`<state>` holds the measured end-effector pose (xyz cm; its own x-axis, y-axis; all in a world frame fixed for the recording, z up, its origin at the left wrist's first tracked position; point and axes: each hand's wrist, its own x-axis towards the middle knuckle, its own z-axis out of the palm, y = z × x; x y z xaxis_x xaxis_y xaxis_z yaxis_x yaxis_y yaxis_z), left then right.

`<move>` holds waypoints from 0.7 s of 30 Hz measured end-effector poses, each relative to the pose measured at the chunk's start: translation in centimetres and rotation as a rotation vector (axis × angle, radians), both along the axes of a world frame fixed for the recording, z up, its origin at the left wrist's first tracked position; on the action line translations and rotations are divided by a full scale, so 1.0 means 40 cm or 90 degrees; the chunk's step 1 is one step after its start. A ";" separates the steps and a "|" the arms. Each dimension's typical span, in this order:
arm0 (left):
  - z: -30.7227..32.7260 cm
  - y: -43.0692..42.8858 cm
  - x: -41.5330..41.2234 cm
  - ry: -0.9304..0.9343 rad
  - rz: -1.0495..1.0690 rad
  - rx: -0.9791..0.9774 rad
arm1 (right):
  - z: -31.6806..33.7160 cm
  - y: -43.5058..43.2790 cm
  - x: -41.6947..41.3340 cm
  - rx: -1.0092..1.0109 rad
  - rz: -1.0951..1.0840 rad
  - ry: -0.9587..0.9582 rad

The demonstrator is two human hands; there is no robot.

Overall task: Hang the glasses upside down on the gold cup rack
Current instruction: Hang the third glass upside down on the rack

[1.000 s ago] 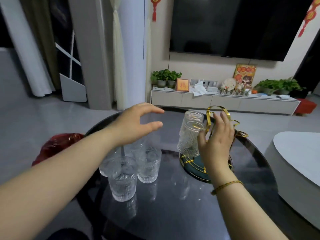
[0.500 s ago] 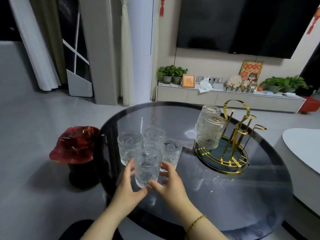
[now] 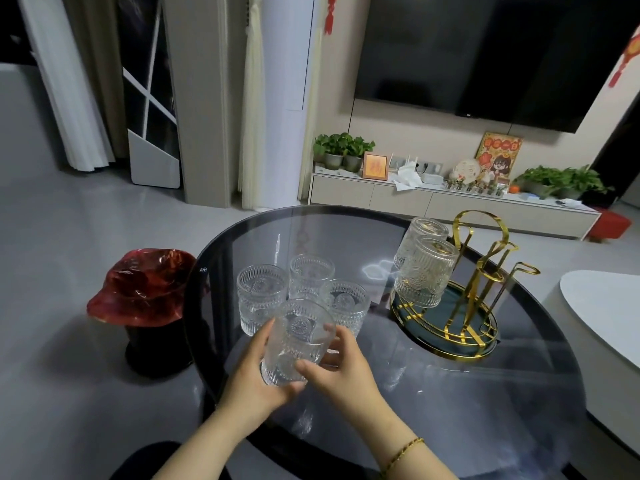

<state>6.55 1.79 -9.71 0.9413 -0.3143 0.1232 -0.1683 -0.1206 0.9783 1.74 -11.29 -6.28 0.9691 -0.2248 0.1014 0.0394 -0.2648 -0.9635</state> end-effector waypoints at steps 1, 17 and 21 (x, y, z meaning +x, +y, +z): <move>0.013 0.006 -0.010 -0.016 0.004 -0.018 | 0.012 0.002 -0.005 0.008 0.009 -0.004; 0.184 -0.026 -0.034 0.070 -0.129 -0.264 | 0.171 -0.027 -0.048 0.212 -0.056 -0.039; 0.259 -0.035 0.006 -0.001 -0.110 -0.191 | 0.211 -0.100 -0.072 0.167 -0.077 -0.025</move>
<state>6.79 0.37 0.66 0.8773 -0.4182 0.2355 -0.1627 0.2026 0.9657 -1.13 -15.31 2.16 0.9301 -0.3621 0.0617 0.0614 -0.0124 -0.9980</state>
